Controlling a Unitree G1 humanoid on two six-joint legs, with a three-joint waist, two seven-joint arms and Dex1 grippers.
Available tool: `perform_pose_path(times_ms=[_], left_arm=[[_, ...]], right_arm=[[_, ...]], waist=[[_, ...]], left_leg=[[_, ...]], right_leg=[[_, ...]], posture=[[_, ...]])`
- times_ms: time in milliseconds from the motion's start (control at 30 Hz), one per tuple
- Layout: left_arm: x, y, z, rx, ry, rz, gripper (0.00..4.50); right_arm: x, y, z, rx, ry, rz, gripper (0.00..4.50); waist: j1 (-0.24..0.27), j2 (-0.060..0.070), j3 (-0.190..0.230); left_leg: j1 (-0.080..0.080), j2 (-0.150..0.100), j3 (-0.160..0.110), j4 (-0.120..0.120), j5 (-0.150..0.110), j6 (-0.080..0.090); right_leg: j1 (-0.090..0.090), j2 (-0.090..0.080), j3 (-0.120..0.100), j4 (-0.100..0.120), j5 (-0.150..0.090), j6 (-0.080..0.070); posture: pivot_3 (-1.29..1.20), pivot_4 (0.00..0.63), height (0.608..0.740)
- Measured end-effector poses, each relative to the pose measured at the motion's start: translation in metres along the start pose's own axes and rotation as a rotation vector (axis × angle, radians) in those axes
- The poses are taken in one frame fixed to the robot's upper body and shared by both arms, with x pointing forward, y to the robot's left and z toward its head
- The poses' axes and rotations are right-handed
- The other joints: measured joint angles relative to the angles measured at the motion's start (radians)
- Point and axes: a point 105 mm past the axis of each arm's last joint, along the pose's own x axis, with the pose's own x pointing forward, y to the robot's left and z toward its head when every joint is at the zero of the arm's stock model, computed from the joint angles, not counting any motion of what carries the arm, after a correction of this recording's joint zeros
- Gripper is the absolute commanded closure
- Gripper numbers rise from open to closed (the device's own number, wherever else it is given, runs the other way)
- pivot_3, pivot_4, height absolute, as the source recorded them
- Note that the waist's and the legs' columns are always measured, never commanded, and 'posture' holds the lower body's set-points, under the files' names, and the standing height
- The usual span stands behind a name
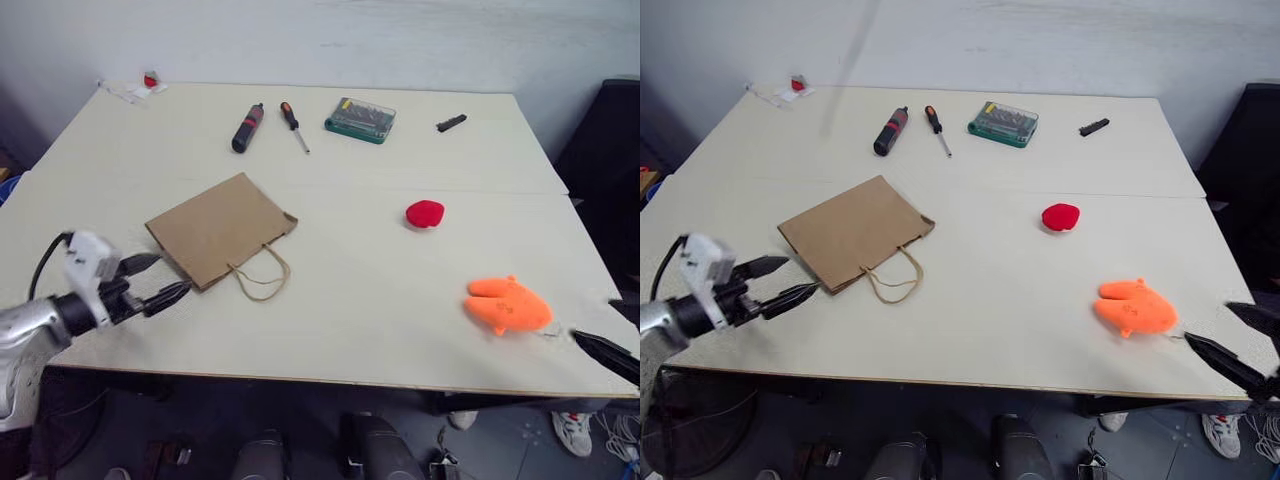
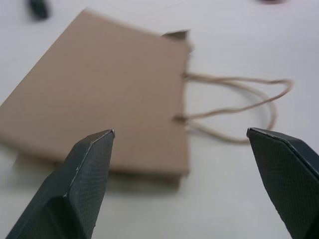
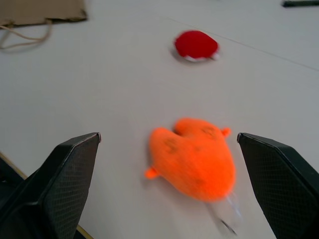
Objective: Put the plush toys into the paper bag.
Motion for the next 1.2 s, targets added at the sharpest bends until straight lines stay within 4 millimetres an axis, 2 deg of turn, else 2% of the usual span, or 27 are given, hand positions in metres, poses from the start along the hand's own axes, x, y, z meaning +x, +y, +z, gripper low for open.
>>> perform_pose_path(times_ms=[67,133,233,333,533,633,767,1100,1133,1200], left_arm=[[0.021,-0.013,0.016,0.111,-0.007,-0.110,0.04],[0.035,-0.021,0.019,0.129,-0.019,-0.169,0.04],[0.055,-0.031,0.014,0.177,0.011,-0.257,0.04],[0.064,-0.035,0.008,0.239,0.046,-0.326,0.04],[0.075,-0.036,-0.009,0.319,0.093,-0.394,0.04],[0.084,-0.035,-0.014,0.361,0.090,-0.392,0.04],[0.092,-0.025,-0.012,0.366,0.053,-0.350,0.92],[0.092,-0.025,-0.015,0.374,0.042,-0.366,4.27],[0.094,-0.027,-0.014,0.354,0.029,-0.375,4.45],[0.098,-0.033,-0.012,0.284,-0.011,-0.397,4.45]], right_arm=[[0.025,0.029,0.015,-0.017,-0.050,0.125,0.00],[0.040,0.046,0.021,-0.020,-0.077,0.191,0.00],[0.064,0.069,0.024,-0.025,-0.095,0.267,0.00],[0.082,0.087,0.030,-0.041,-0.127,0.329,0.00],[0.099,0.101,0.033,-0.042,-0.139,0.384,0.00],[0.105,0.104,0.031,-0.052,-0.134,0.390,0.00],[0.109,0.105,0.034,-0.058,-0.150,0.389,0.00],[0.110,0.105,0.030,-0.047,-0.136,0.385,0.00],[0.110,0.104,0.030,-0.046,-0.136,0.384,0.00],[0.110,0.103,0.029,-0.041,-0.136,0.381,0.00]], waist=[[0.000,0.000,0.000],[0.000,0.000,0.000],[-0.006,-0.001,0.000],[-0.008,-0.001,0.000],[-0.001,-0.001,0.000],[0.007,-0.001,0.000],[0.019,-0.001,0.000],[0.019,-0.001,0.000],[0.019,-0.001,0.000],[0.020,-0.001,0.000]], left_leg=[[0.000,0.000,0.000,0.000,0.003,-0.006],[0.000,0.000,0.000,-0.001,0.003,-0.006],[-0.002,0.001,0.000,0.001,0.003,-0.006],[-0.003,0.002,0.000,0.003,0.004,-0.007],[-0.006,0.002,-0.001,0.007,0.003,-0.005],[-0.012,0.003,-0.003,0.013,0.002,-0.003],[-0.015,0.002,-0.003,0.016,0.001,-0.001],[-0.016,0.002,-0.003,0.017,0.000,0.001],[-0.016,0.002,-0.003,0.017,0.000,0.002],[-0.017,0.002,-0.004,0.018,-0.001,0.003]], right_leg=[[0.001,0.001,0.000,0.000,0.000,0.000],[0.000,0.002,0.000,0.000,0.000,0.000],[-0.001,0.004,0.000,0.000,0.000,0.000],[-0.002,0.005,0.000,0.000,0.000,0.000],[-0.002,0.004,-0.001,0.000,0.000,0.001],[-0.004,0.004,-0.003,0.001,0.000,0.002],[-0.006,0.004,-0.004,0.001,0.001,0.003],[-0.006,0.003,-0.004,0.005,0.001,0.003],[-0.006,0.003,-0.004,0.004,0.001,0.003],[-0.006,0.003,-0.005,0.003,0.001,0.004]], posture=[[0.00,0.150,0.740],[0.00,0.150,0.740],[0.00,0.150,0.740],[0.00,0.150,0.740],[0.00,0.150,0.740],[0.00,0.150,0.740],[0.00,0.150,0.740],[0.00,0.150,0.740],[0.00,0.150,0.740],[0.00,0.150,0.740]])
